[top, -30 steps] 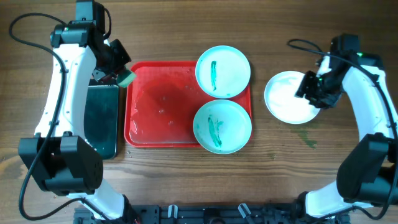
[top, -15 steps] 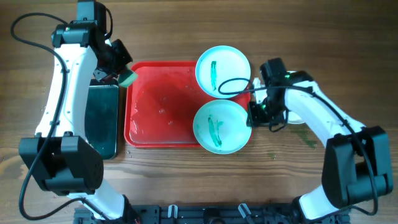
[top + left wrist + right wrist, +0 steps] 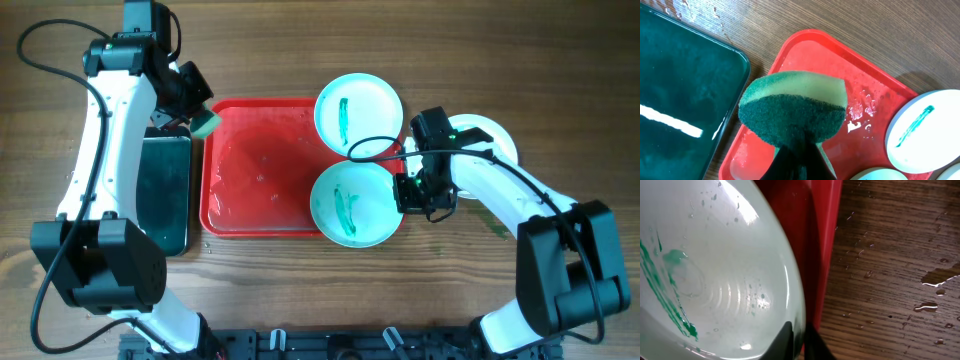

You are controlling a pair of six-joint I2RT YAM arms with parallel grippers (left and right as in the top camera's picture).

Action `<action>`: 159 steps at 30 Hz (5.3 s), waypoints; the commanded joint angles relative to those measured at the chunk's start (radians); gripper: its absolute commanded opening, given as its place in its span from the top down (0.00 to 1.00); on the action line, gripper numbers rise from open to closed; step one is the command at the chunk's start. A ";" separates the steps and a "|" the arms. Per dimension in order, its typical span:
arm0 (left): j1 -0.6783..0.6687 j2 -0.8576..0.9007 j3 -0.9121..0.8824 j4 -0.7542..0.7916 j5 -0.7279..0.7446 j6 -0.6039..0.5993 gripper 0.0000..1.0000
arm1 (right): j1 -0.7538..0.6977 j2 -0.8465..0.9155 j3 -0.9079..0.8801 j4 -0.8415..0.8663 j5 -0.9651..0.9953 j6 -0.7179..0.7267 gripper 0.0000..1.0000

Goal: Clean dirty plates on tray and stack at the side

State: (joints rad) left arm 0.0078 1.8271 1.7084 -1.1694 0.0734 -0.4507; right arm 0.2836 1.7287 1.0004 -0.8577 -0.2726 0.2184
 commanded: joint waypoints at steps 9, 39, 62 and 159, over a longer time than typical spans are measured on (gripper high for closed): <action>-0.004 -0.011 0.010 0.007 0.005 0.001 0.96 | 0.234 -0.023 0.173 0.020 -0.064 0.261 0.96; -0.019 -0.007 0.010 0.007 0.004 -0.010 0.96 | 0.396 0.398 0.519 0.260 0.146 0.070 0.59; -0.063 -0.006 -0.278 0.130 0.005 -0.002 0.96 | 0.397 0.428 0.516 0.352 0.108 0.169 0.95; -0.208 -0.006 -0.721 0.632 0.350 0.206 0.96 | 0.370 0.435 0.525 0.252 0.100 0.332 0.96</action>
State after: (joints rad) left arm -0.2066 1.7985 1.0168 -0.4812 0.0948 -0.4671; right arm 0.6621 2.1658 1.5333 -0.6079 -0.1913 0.5556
